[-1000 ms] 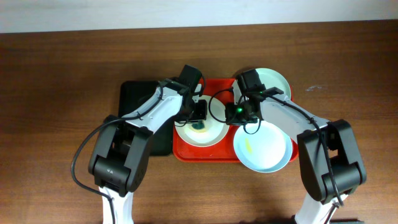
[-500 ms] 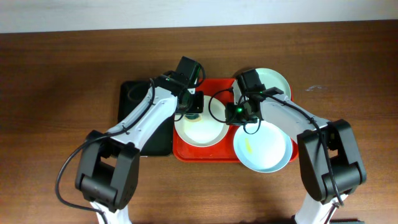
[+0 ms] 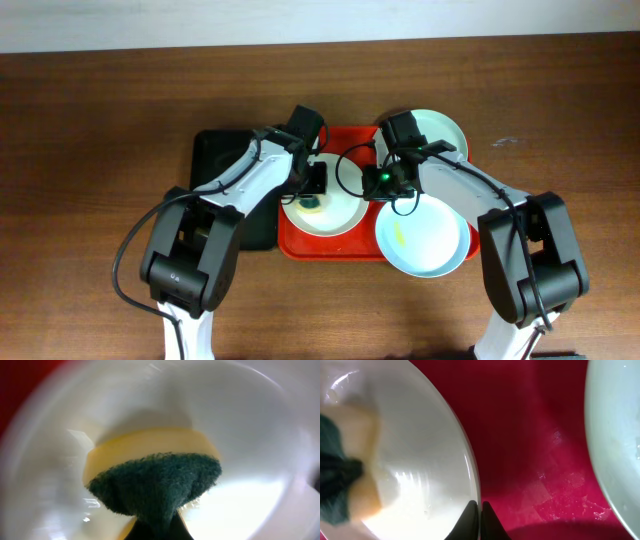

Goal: Clean dirty plates on tray and stack at the side
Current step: 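Scrub the white plate with the sponge while right gripper holds its rim, then return the sponge to the black tray and release with left gripper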

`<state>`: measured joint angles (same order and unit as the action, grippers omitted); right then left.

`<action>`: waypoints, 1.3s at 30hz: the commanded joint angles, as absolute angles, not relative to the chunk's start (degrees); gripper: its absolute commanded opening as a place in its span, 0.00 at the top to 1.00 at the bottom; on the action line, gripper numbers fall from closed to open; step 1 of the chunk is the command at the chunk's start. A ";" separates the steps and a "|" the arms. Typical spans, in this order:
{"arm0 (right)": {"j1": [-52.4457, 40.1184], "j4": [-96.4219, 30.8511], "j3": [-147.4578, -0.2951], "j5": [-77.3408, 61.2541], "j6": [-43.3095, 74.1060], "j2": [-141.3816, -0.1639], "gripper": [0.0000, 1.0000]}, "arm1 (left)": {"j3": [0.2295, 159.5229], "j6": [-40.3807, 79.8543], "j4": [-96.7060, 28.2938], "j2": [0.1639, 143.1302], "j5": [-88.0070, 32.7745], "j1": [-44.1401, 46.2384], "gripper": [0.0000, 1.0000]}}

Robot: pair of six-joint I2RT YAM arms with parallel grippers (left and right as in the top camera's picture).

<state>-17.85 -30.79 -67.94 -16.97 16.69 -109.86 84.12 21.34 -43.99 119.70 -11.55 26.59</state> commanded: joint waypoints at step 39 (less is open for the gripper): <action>-18.48 -30.59 -67.61 -17.54 16.51 -109.97 0.96 | 75.50 11.29 -53.65 108.62 -0.23 4.82 0.41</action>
